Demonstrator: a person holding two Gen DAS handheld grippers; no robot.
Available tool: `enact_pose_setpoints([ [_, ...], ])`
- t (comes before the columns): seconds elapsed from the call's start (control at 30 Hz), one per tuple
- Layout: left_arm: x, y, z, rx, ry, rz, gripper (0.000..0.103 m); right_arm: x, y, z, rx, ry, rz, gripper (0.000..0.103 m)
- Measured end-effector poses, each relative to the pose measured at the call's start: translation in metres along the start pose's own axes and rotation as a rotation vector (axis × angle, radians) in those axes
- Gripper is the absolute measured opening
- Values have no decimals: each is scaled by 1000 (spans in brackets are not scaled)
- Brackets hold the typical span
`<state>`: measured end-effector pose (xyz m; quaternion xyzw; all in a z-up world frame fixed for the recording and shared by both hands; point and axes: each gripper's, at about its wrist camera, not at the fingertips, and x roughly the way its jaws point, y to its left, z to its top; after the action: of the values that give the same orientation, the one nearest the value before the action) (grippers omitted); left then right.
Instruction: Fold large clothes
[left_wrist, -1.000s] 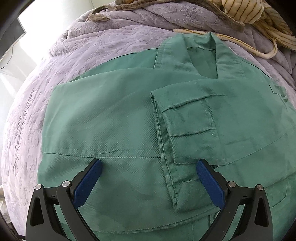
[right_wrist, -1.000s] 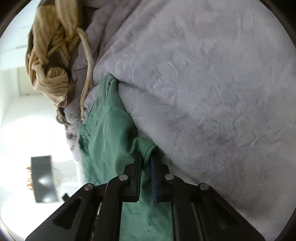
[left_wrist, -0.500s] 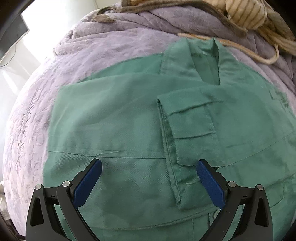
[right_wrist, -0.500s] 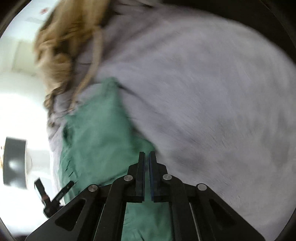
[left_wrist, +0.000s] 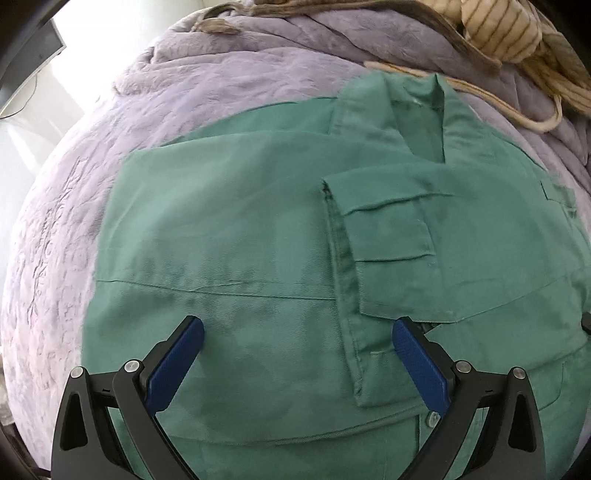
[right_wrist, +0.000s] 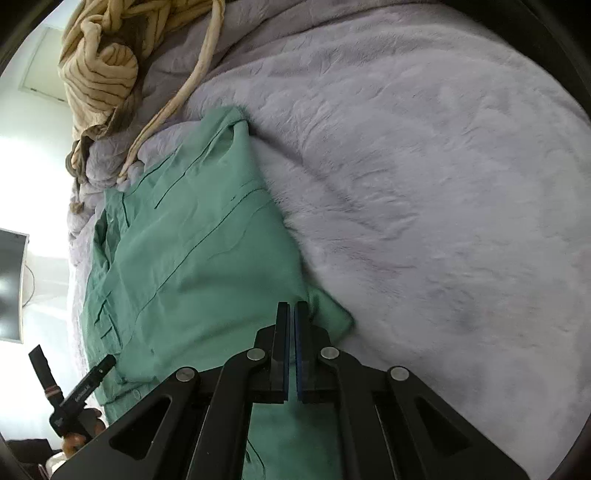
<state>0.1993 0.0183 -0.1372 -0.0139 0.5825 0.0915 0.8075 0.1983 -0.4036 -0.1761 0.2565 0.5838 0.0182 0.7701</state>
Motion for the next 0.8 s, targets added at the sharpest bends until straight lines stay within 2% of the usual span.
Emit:
enact_pose_setpoints([
  [0.13, -5, 7, -1, -13, 30, 9, 102, -19, 2, -7, -26, 22, -15, 7],
  [0.2, -11, 10, -5, -16, 43, 7, 102, -26, 2, -11, -29, 26, -17, 17],
  [0.27, -15, 11, -11, -5, 58, 12, 102, -34, 0, -19, -31, 30, -16, 43],
  [0.33, -21, 10, -20, 1, 71, 18, 102, -41, 3, -28, -39, 39, -23, 53],
  [0.43, -33, 12, -37, 0, 92, 8, 102, -47, 5, -40, -57, 75, -34, 54],
  [0.53, -45, 12, -50, 0, 113, -5, 102, -51, 6, -52, -55, 113, -35, 65],
  [0.7, -68, 10, -70, -10, 132, -18, 102, -59, 7, -71, -69, 170, -44, 67],
  [0.8, -80, 8, -83, -18, 153, -26, 102, -62, 9, -84, -82, 207, -42, 73],
])
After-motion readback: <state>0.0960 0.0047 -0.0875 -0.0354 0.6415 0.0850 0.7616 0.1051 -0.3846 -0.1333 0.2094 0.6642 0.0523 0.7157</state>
